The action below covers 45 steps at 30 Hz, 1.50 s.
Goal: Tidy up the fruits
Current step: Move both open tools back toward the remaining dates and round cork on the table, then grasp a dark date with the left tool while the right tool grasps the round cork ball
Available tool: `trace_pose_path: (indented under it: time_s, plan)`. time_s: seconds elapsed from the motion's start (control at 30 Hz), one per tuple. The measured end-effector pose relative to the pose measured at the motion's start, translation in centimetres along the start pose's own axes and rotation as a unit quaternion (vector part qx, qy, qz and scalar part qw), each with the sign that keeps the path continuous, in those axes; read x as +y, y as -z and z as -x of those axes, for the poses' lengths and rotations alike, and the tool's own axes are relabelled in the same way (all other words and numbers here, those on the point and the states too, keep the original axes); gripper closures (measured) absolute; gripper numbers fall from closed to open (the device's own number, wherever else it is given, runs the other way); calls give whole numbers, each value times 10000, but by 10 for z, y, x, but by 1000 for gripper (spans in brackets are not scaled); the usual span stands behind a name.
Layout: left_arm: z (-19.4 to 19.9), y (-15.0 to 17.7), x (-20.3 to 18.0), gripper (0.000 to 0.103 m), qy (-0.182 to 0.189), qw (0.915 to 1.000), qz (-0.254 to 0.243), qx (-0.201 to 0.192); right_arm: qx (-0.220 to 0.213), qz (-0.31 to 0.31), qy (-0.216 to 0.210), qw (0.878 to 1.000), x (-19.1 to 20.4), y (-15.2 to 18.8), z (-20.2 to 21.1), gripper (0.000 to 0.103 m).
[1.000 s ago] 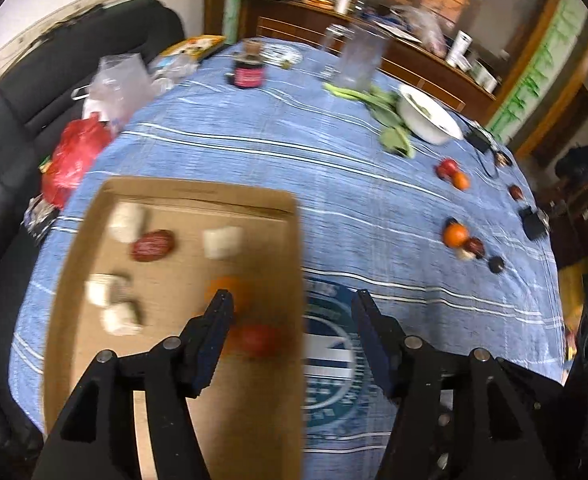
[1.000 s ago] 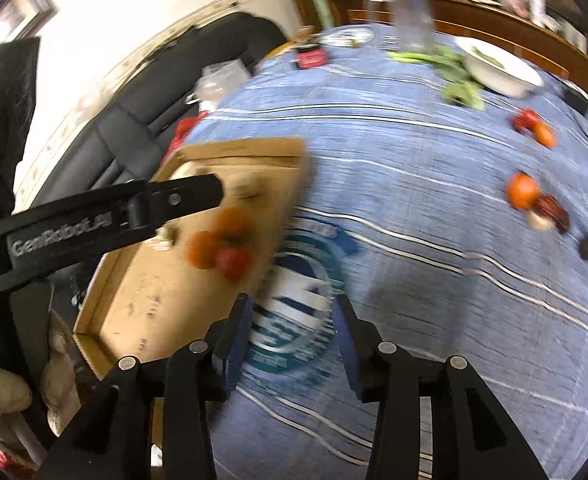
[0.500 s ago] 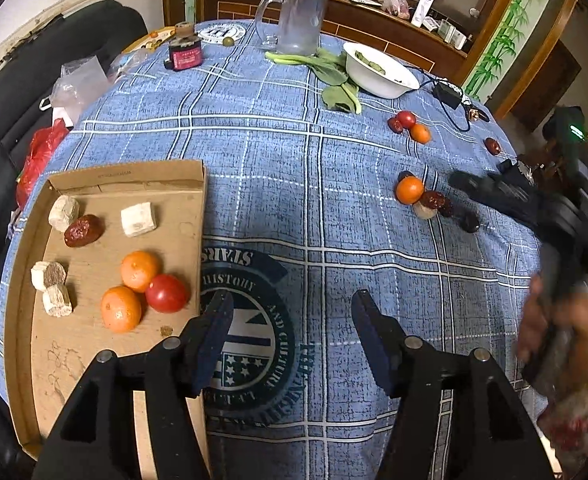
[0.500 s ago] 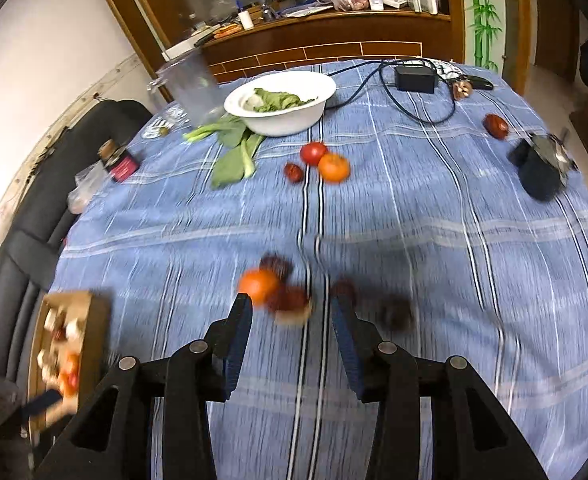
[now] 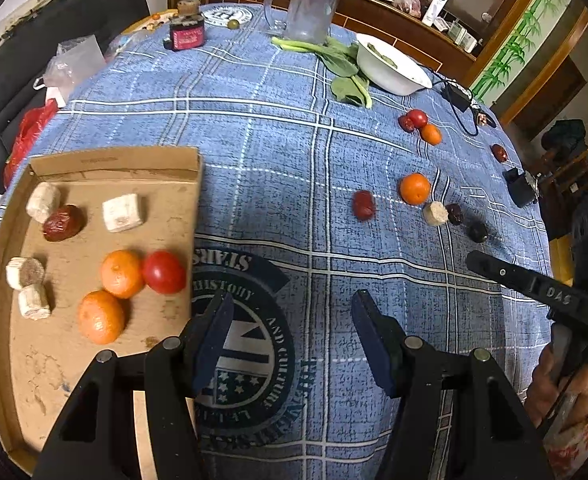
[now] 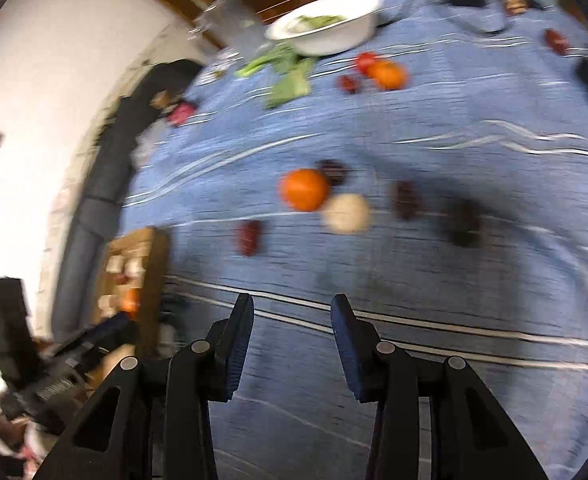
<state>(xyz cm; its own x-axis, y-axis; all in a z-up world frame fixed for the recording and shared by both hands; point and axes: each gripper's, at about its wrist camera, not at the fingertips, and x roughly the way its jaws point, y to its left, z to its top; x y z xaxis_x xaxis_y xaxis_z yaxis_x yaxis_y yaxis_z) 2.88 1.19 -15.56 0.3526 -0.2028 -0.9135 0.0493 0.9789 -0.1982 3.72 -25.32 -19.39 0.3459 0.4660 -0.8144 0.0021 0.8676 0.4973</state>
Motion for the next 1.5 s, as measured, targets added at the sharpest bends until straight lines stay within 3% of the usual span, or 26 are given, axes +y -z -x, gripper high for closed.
trace_pose_path:
  time_s: [0.27, 0.5, 0.57, 0.7, 0.77, 0.83, 0.87, 0.9, 1.17, 1.5]
  plan:
    - [-19, -11, -23, 42, 91, 9993, -353, 26, -270, 396, 644, 9968, 16, -20, -18, 60]
    - [-56, -46, -39, 43, 111, 9981, -601, -49, -339, 685, 1145, 9905, 23, -38, -50, 60]
    - [-69, -55, -44, 52, 135, 9975, -692, -21, -334, 706, 1190, 9898, 25, -41, -56, 60]
    - [-86, -64, -53, 58, 196, 9964, -820, 27, -399, 799, 1302, 9875, 29, -43, -60, 60]
    - [-96, -66, -58, 70, 163, 9958, -899, 105, -419, 854, 1352, 9862, 30, -43, -61, 61]
    - [-99, -66, -63, 76, 72, 9949, -1005, 67, -452, 893, 1451, 9843, 31, -42, -60, 68]
    - [-100, -65, -64, 84, 29, 9946, -1036, 65, -472, 903, 1465, 9839, 30, -41, -60, 70]
    - [-100, -65, -65, 84, -7, 9944, -1058, 58, -478, 890, 1430, 9846, 29, -41, -59, 70]
    - [-80, -57, -61, 84, 86, 9954, -952, -78, -482, 660, 1193, 9895, 24, -34, -42, 71]
    - [-11, -34, -30, 84, 328, 9972, -529, -414, -484, 576, 812, 9939, 50, -8, -18, 70]
